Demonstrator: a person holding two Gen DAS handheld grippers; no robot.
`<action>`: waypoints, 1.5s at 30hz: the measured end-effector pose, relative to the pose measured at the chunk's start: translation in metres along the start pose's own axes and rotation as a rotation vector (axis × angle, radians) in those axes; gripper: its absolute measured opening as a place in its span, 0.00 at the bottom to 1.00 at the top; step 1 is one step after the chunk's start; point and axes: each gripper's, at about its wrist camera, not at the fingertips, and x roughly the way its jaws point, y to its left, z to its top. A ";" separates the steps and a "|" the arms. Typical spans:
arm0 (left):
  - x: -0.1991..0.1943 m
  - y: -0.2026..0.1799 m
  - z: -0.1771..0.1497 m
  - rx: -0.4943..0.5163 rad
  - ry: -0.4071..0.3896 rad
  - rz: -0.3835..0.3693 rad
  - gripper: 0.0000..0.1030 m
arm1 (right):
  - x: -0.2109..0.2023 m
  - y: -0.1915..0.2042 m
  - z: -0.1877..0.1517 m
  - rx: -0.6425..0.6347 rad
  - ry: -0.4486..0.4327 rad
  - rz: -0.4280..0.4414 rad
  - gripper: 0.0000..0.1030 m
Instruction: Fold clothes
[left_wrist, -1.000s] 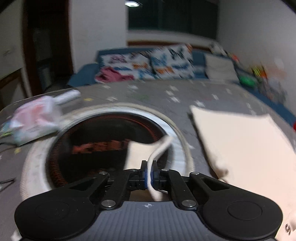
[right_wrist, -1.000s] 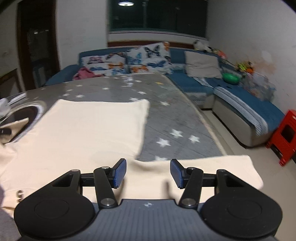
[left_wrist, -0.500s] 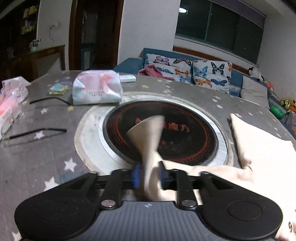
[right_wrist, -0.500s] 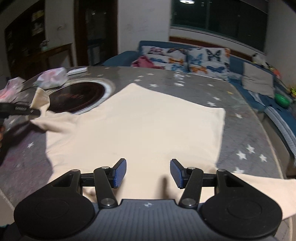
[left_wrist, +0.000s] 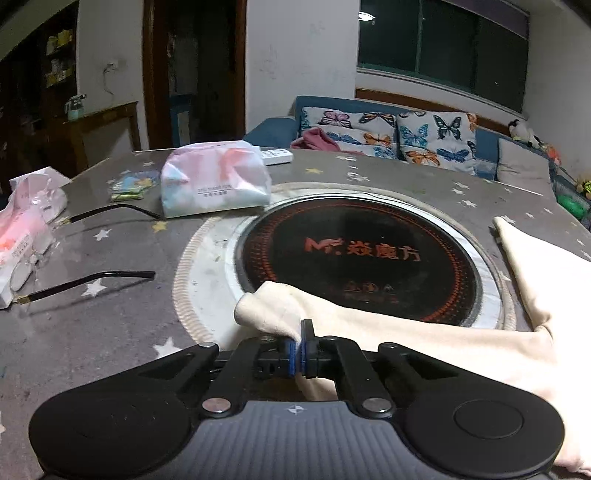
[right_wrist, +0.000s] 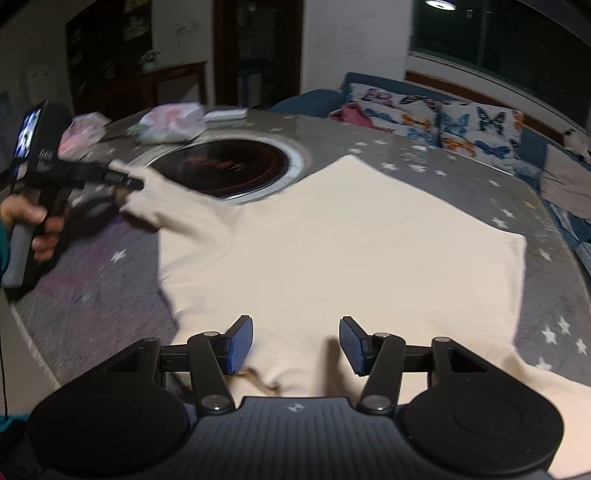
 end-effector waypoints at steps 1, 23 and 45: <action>-0.001 0.002 0.000 -0.004 0.001 0.012 0.03 | 0.001 0.003 0.000 -0.012 0.007 0.009 0.51; -0.055 0.057 0.008 -0.067 -0.066 0.144 0.16 | -0.026 0.009 0.005 -0.074 -0.020 0.097 0.47; -0.010 -0.091 0.001 0.238 0.087 -0.412 0.16 | 0.057 -0.160 0.047 0.445 -0.037 -0.202 0.21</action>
